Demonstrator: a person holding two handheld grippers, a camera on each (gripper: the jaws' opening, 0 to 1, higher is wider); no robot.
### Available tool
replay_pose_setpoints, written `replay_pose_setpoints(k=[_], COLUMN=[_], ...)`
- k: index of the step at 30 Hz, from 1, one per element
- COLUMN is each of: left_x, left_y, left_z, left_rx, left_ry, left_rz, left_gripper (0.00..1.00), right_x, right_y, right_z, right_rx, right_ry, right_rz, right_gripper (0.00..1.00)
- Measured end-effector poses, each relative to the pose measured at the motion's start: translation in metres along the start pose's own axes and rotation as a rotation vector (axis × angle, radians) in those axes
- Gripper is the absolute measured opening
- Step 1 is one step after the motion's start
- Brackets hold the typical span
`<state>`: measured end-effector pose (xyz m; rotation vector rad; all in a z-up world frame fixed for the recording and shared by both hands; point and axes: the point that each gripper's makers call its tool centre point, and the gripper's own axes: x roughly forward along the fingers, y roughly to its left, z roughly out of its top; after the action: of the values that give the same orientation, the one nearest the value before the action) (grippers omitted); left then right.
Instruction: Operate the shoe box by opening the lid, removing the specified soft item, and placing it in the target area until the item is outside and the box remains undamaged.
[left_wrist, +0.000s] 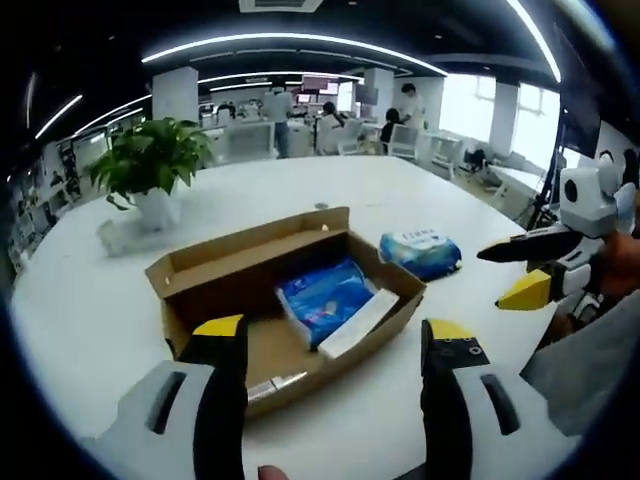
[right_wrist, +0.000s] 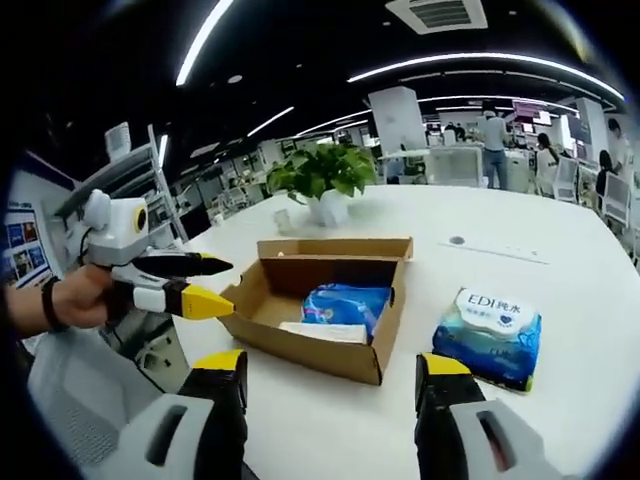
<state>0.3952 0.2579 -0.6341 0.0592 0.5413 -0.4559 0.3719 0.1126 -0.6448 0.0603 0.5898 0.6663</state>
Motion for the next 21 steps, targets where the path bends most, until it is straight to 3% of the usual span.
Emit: replay_pose_setpoints(k=[5, 15, 21], left_x=[-0.001, -0.001, -0.003], left_y=[-0.001, 0.000, 0.001], left_z=[0.001, -0.002, -0.002], left_rx=[-0.003, -0.009, -0.018], left_ry=[-0.002, 0.008, 0.009], left_rz=[-0.005, -0.004, 0.005], left_gripper=[0.70, 0.70, 0.70], right_x=[0.016, 0.038, 0.052], right_y=[0.007, 0.001, -0.001], right_z=[0.008, 0.030, 0.033], right_rx=[-0.082, -0.218, -0.288], right_ry=[0.059, 0.127, 0.186], right_rz=[0.044, 0.084, 0.101], right_gripper=[0.67, 0.66, 0.66])
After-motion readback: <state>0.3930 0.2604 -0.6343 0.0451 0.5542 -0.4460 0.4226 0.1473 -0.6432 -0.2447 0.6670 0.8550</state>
